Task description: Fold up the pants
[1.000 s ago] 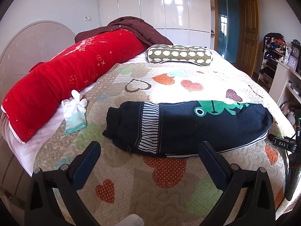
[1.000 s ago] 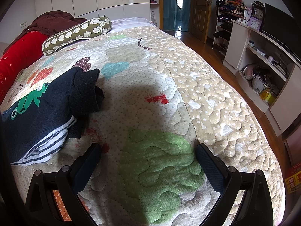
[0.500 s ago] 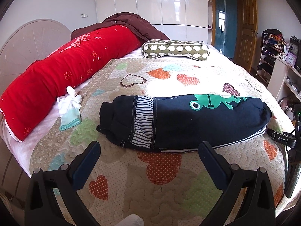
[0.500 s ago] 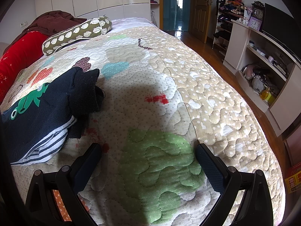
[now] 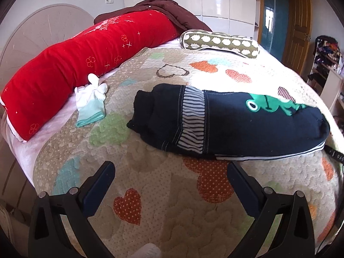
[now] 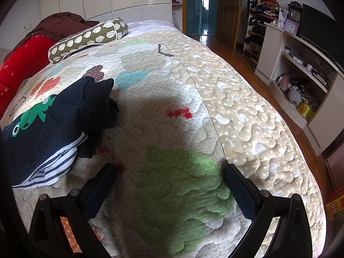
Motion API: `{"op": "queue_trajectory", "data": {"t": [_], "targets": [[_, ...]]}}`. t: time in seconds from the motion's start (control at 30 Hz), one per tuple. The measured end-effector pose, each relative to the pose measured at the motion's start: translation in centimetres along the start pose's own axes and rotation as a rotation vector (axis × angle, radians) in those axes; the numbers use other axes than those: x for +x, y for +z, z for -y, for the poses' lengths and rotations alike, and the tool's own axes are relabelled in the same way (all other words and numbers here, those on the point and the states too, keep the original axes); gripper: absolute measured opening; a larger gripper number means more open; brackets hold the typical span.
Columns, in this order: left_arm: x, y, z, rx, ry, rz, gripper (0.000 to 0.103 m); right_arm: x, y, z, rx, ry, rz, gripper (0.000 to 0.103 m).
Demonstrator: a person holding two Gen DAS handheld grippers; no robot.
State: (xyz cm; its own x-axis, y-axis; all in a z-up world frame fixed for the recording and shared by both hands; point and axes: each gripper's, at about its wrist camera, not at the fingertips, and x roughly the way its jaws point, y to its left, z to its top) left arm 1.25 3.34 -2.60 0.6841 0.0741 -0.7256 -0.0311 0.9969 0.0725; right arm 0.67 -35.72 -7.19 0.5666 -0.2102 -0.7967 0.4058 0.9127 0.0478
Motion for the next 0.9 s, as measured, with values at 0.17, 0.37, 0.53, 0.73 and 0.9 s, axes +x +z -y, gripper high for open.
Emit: {"op": "queue_trajectory", "data": {"t": [0.17,0.37,0.53,0.73,0.9], "targets": [[3.7,-1.9,-0.1,0.029,0.016,-0.117,0.103,-0.2,0.0,-0.1,-0.01,-0.013,-0.004,0.103],[4.5,-3.2,-0.7,-0.023,-0.017,-0.119,0.103,-0.1,0.7,0.7,0.022,0.043,-0.08,0.103],[4.2,-3.3,-1.2,-0.019,-0.064,-0.153,0.103,0.6,1.1,0.2,0.017,0.019,-0.12,0.103],[1.0,-0.3,-4.3,-0.112,-0.225,-0.12,0.085,-1.8,0.9,0.1,-0.002,-0.011,-0.051,0.08],[1.9,4.4,-6.5,-0.193,-0.397,-0.123,0.085,-6.0,0.9,-1.0,0.023,0.187,0.012,0.076]]}}
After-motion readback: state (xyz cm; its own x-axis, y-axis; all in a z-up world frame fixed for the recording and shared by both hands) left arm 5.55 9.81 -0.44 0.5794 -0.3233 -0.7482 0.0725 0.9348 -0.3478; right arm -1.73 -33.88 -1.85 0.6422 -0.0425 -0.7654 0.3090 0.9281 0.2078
